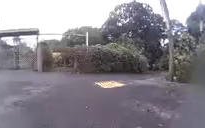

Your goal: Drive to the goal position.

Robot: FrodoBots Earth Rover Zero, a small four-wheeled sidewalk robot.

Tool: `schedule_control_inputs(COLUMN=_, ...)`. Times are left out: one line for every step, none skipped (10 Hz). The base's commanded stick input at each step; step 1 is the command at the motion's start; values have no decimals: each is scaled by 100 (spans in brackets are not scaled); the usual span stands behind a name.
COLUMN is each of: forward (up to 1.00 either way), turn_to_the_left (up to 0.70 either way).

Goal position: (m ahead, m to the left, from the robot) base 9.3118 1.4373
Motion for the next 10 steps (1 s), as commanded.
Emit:
schedule_control_inputs(forward=50, turn_to_the_left=-14)
schedule_control_inputs(forward=50, turn_to_the_left=0)
schedule_control_inputs(forward=50, turn_to_the_left=0)
schedule_control_inputs(forward=50, turn_to_the_left=0)
schedule_control_inputs(forward=50, turn_to_the_left=0)
schedule_control_inputs(forward=50, turn_to_the_left=0)
schedule_control_inputs(forward=50, turn_to_the_left=0)
schedule_control_inputs(forward=50, turn_to_the_left=0)
schedule_control_inputs(forward=50, turn_to_the_left=0)
schedule_control_inputs(forward=50, turn_to_the_left=0)
